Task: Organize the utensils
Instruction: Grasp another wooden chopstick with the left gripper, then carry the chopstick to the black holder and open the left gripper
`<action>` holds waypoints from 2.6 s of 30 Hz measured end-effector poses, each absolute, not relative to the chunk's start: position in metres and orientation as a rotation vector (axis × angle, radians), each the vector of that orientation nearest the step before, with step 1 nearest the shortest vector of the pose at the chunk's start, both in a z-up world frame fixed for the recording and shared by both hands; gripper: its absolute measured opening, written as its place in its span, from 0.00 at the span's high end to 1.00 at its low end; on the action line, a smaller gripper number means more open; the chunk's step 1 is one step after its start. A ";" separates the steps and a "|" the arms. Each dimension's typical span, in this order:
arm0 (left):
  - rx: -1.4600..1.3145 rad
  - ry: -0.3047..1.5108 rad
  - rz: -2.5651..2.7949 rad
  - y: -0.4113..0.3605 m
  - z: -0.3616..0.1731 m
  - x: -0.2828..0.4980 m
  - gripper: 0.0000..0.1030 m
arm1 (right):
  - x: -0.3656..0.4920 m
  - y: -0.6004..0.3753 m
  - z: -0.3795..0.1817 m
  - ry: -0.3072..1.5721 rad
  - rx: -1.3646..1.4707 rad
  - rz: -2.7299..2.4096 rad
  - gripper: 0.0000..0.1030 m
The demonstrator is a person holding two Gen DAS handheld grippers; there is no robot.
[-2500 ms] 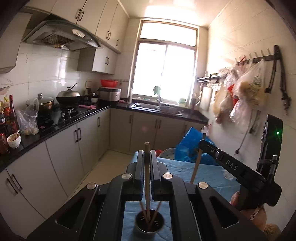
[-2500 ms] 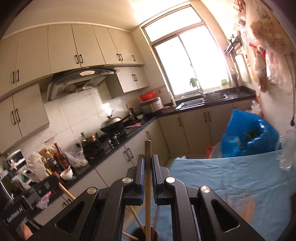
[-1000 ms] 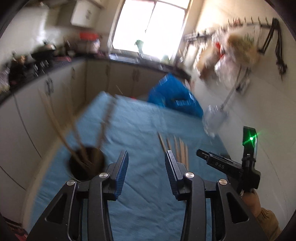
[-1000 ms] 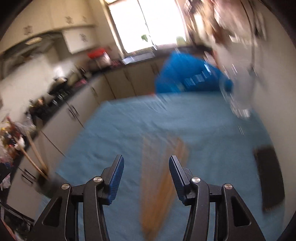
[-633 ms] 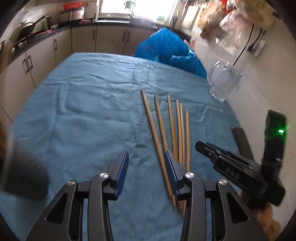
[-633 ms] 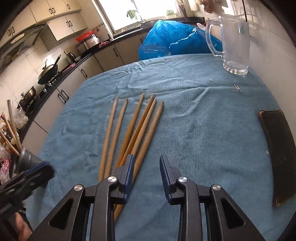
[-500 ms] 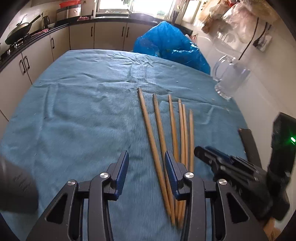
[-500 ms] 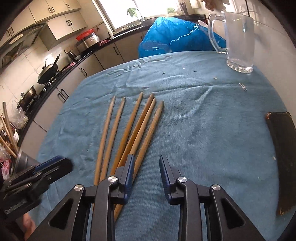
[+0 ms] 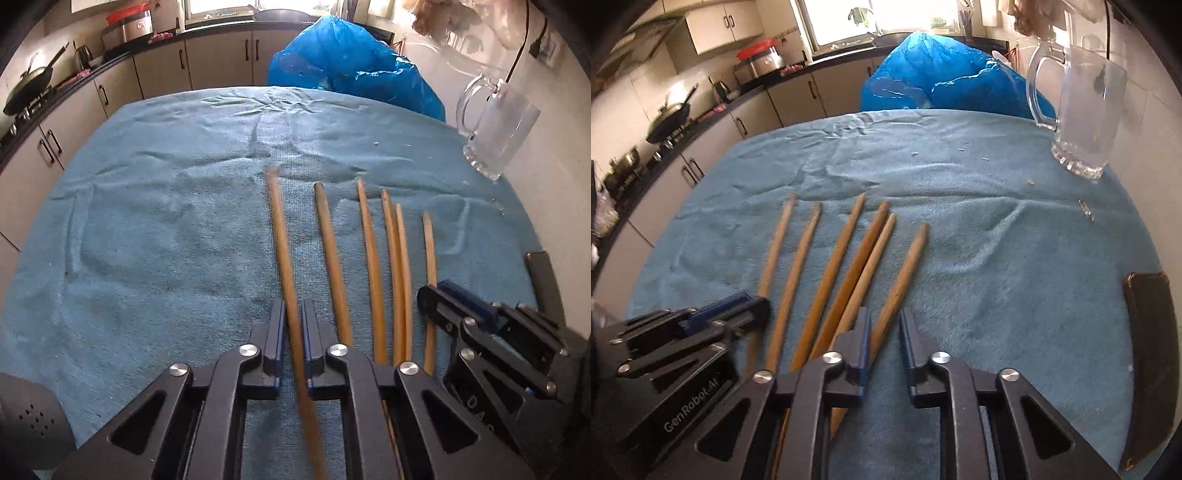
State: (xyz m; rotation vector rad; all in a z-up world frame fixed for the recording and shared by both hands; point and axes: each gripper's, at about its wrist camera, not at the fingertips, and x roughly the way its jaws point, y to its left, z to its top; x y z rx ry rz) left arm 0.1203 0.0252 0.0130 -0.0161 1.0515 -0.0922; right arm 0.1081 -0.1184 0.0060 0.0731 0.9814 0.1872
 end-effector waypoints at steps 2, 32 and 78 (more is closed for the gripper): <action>-0.029 1.058 -0.104 0.029 0.013 0.119 0.94 | 0.111 -0.113 0.008 0.998 0.030 0.167 0.87; -0.030 1.166 -0.221 0.065 0.016 0.006 0.93 | -0.009 -0.154 0.008 1.170 -0.095 0.196 0.72; -0.160 0.617 -0.278 0.125 0.180 -0.137 0.94 | -0.120 -0.127 0.176 0.645 0.027 0.261 0.93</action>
